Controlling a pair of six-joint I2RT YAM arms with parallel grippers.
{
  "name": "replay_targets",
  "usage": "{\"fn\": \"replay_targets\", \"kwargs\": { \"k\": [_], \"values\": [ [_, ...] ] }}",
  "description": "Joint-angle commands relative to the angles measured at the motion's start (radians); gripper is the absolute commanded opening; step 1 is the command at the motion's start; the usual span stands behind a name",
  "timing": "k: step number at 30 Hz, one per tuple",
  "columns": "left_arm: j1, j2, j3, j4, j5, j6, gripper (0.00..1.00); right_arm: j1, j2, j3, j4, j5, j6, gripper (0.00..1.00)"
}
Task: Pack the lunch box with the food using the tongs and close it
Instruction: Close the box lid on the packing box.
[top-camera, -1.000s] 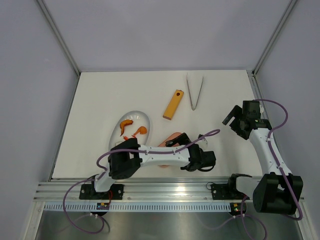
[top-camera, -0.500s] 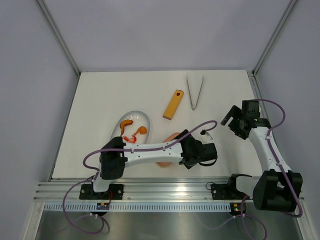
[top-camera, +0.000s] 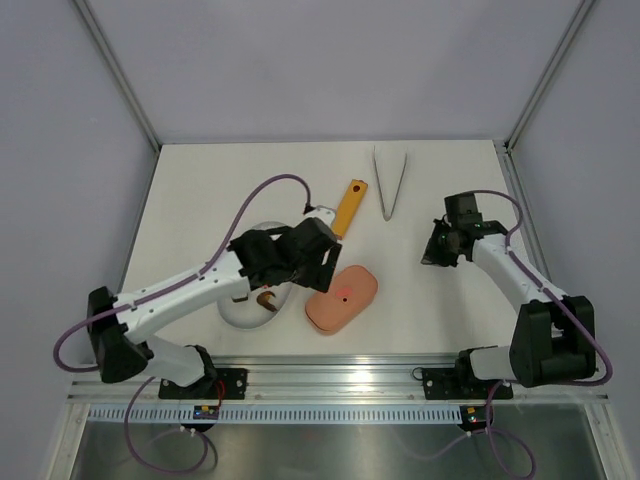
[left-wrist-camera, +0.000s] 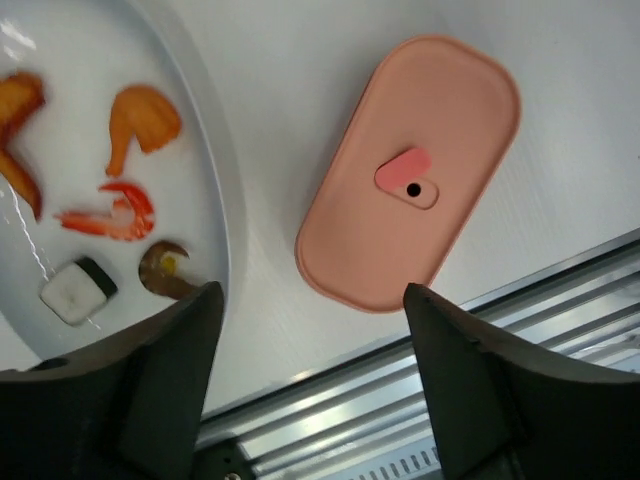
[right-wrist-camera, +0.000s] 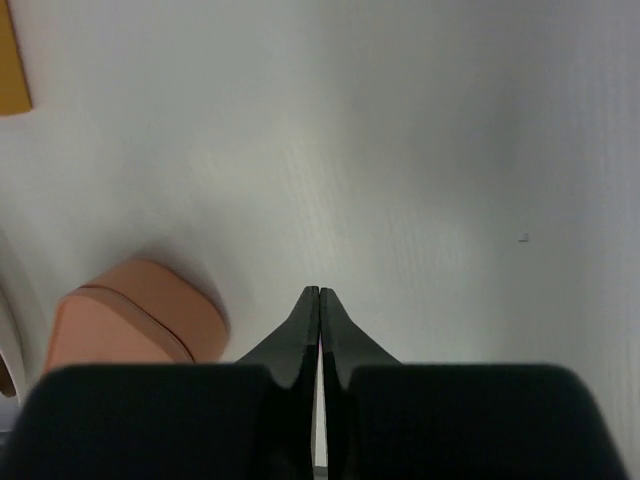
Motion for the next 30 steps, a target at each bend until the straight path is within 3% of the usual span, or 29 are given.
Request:
{"fn": "replay_targets", "kwargs": {
  "k": [1, 5, 6, 7, 14, 30],
  "values": [
    [0.013, -0.075, -0.171, 0.078, 0.140, -0.084, 0.67, 0.080, 0.046, 0.067, 0.031, 0.017, 0.007, 0.03],
    [0.016, -0.098, -0.347, 0.115, 0.169, -0.148, 0.24, 0.156, 0.123, 0.094, 0.047, 0.020, 0.016, 0.00],
    [0.019, -0.100, -0.407, 0.142, 0.194, -0.173, 0.06, 0.184, 0.129, 0.096, 0.051, 0.015, 0.016, 0.00],
    [0.021, -0.103, -0.431, 0.158, 0.209, -0.185, 0.00, 0.196, 0.141, 0.096, 0.059, 0.009, 0.021, 0.00],
    [0.023, -0.048, -0.534, 0.307, 0.285, -0.236, 0.00, 0.271, 0.184, 0.102, 0.068, 0.001, 0.027, 0.00],
    [0.049, 0.098, -0.498, 0.436, 0.286, -0.208, 0.00, 0.419, 0.261, 0.151, 0.077, 0.009, 0.048, 0.00]
  ]
}}
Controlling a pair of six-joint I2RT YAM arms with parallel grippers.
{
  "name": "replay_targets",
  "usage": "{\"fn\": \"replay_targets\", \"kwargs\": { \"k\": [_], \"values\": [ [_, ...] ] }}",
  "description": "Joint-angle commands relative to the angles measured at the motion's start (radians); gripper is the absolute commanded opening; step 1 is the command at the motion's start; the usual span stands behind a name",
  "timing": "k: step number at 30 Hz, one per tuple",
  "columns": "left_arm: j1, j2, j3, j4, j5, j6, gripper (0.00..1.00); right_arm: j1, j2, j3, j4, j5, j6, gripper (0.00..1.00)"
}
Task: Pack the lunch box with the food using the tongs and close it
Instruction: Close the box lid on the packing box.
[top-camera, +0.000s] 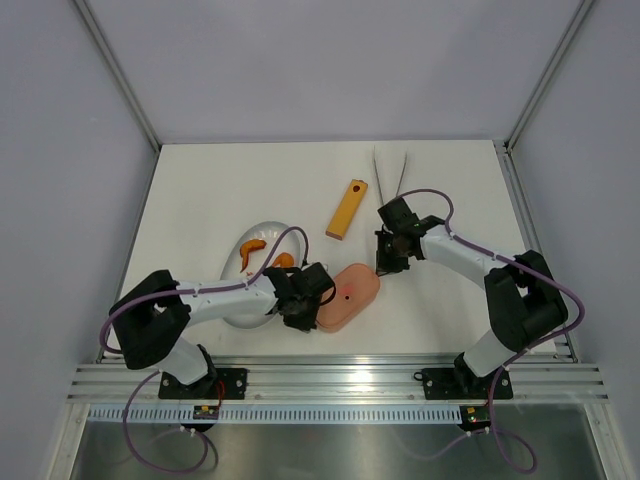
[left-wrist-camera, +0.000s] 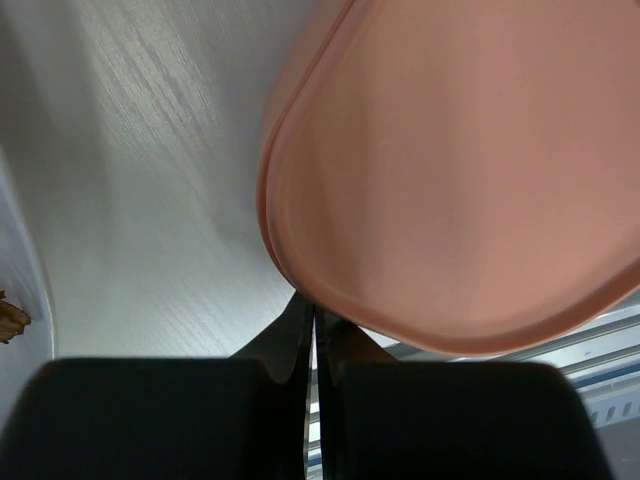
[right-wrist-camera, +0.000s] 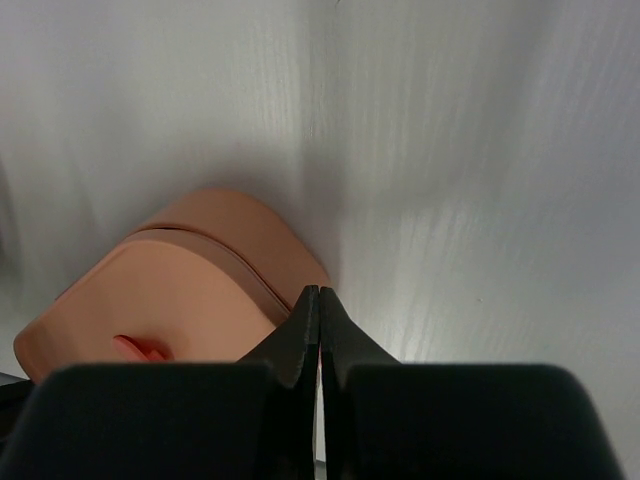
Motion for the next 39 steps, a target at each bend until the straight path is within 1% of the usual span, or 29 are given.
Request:
{"fn": "replay_targets", "kwargs": {
  "k": [1, 10, 16, 21, 28, 32, 35, 39],
  "values": [
    [0.009, 0.004, 0.036, 0.074, 0.009, 0.005, 0.00, 0.026, 0.002, 0.034, 0.023, 0.006, 0.021, 0.00],
    [0.024, 0.025, 0.069, 0.087, 0.011, 0.025, 0.00, 0.072, 0.015, 0.040, 0.015, 0.018, 0.035, 0.00],
    [0.029, 0.012, 0.072, 0.079, 0.005, 0.022, 0.00, 0.085, 0.024, 0.040, 0.012, 0.031, 0.048, 0.00],
    [0.030, -0.065, 0.072, 0.052, -0.015, 0.017, 0.00, 0.085, 0.044, 0.048, -0.008, 0.063, 0.051, 0.00],
    [0.037, -0.189, 0.092, -0.060, -0.072, 0.007, 0.00, 0.083, 0.049, 0.068, -0.046, 0.130, 0.049, 0.00],
    [0.049, -0.251, 0.105, -0.108, -0.100, 0.013, 0.00, 0.085, 0.004, 0.084, -0.083, 0.228, 0.064, 0.00],
    [0.073, -0.290, 0.128, -0.136, -0.112, 0.022, 0.00, 0.088, -0.086, 0.097, -0.100, 0.281, 0.078, 0.00],
    [0.125, -0.330, 0.164, -0.159, -0.121, 0.036, 0.00, 0.144, -0.143, 0.141, -0.137, 0.330, 0.065, 0.00]
  ]
}}
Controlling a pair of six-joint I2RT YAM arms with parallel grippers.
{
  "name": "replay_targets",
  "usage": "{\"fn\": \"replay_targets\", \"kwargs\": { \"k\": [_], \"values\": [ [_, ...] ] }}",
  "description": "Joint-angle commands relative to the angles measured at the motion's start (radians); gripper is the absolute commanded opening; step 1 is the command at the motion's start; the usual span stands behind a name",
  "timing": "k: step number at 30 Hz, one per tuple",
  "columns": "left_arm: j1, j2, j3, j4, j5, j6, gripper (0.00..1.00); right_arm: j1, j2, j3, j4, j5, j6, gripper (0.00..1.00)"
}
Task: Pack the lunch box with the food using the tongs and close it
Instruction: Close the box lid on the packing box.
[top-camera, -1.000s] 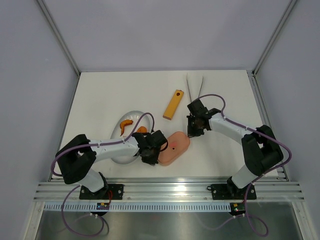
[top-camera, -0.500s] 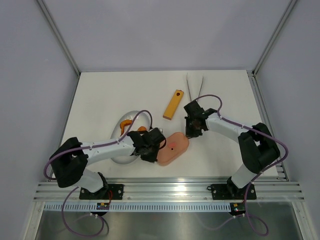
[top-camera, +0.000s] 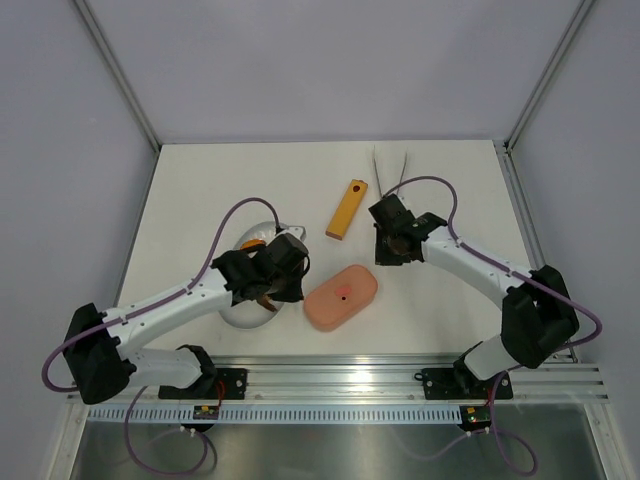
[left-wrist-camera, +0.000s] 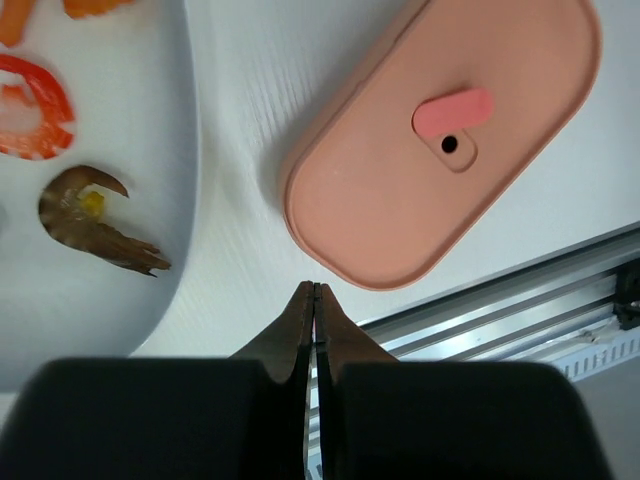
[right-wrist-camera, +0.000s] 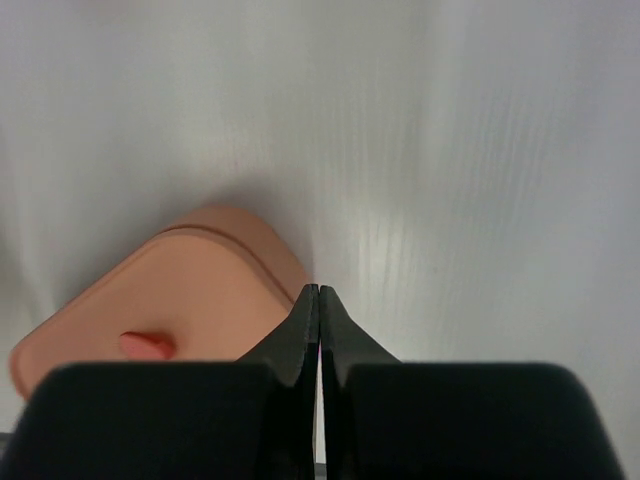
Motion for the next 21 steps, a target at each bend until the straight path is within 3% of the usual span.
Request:
{"fn": "replay_targets", "kwargs": {
  "k": [1, 11, 16, 21],
  "values": [
    [0.040, -0.051, 0.063, -0.016, -0.047, 0.017, 0.00, 0.066, -0.077, 0.083, -0.039, 0.097, 0.002, 0.00],
    [0.078, -0.062, 0.029, 0.024, -0.040, -0.012, 0.00, 0.207, 0.044, 0.036, 0.019, 0.023, 0.037, 0.00],
    [0.083, -0.076, 0.020, 0.028, -0.044, -0.010, 0.00, 0.215, 0.139, 0.005, 0.050, 0.026, 0.062, 0.00],
    [0.085, -0.079, 0.026, 0.021, -0.049, -0.003, 0.00, 0.218, 0.091, 0.071, 0.018, 0.028, 0.038, 0.00]
  ]
}}
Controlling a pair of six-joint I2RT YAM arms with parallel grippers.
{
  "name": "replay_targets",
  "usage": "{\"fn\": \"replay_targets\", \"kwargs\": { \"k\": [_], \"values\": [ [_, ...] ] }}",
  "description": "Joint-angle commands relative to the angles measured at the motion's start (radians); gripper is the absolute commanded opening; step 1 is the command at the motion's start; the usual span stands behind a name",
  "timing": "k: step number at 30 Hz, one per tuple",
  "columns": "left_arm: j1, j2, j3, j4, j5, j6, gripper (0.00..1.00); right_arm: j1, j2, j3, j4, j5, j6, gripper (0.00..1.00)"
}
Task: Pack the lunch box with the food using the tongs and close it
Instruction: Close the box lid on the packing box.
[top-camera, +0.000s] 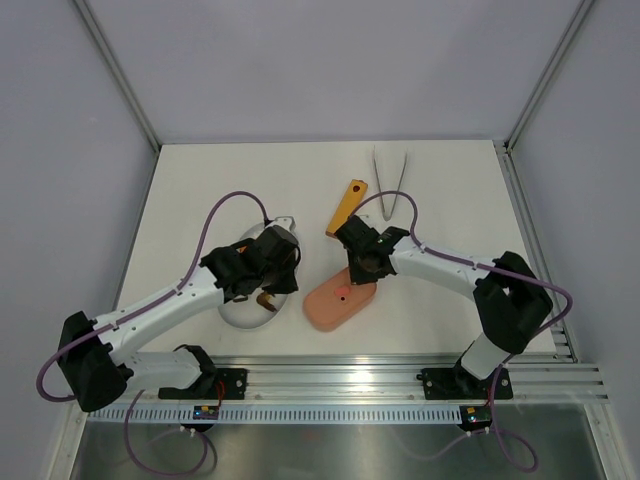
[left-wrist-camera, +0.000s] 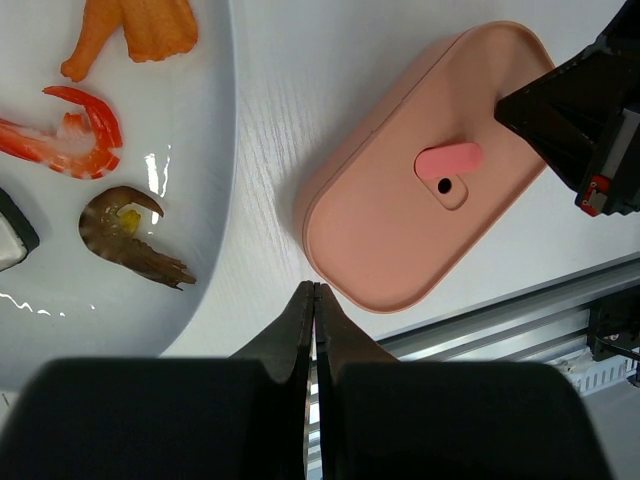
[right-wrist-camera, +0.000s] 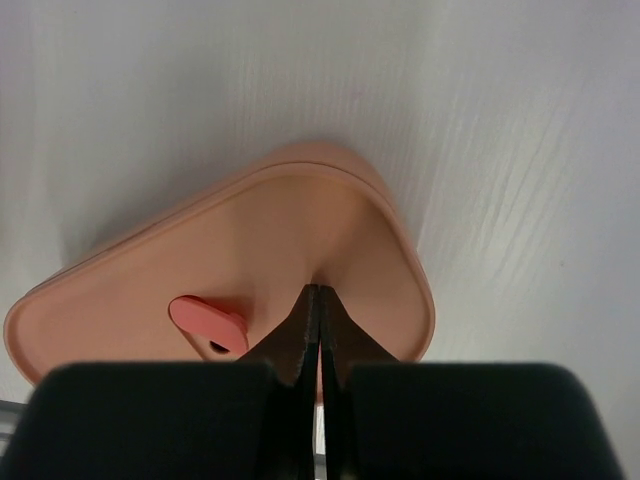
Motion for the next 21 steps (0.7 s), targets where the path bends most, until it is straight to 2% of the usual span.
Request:
{"fn": "replay_targets", "kwargs": {
  "k": [1, 6, 10, 18, 21],
  "values": [
    [0.007, -0.033, 0.009, 0.025, -0.032, 0.000, 0.00, 0.008, -0.029, 0.080, -0.045, 0.010, -0.009, 0.00],
    [0.013, -0.061, 0.019, 0.003, -0.057, 0.000, 0.00, 0.013, -0.084, 0.174, -0.085, 0.033, -0.032, 0.00],
    [0.027, -0.087, 0.026, -0.009, -0.064, -0.002, 0.00, 0.066, -0.052, 0.209, -0.089, 0.038, -0.034, 0.00],
    [0.049, -0.115, 0.018, -0.017, -0.063, -0.003, 0.00, 0.131, 0.129, 0.139, 0.004, -0.032, 0.006, 0.09],
    [0.052, -0.112, 0.015, -0.012, -0.057, -0.003, 0.00, 0.144, 0.186, 0.159, 0.001, -0.037, 0.003, 0.11]
  ]
}}
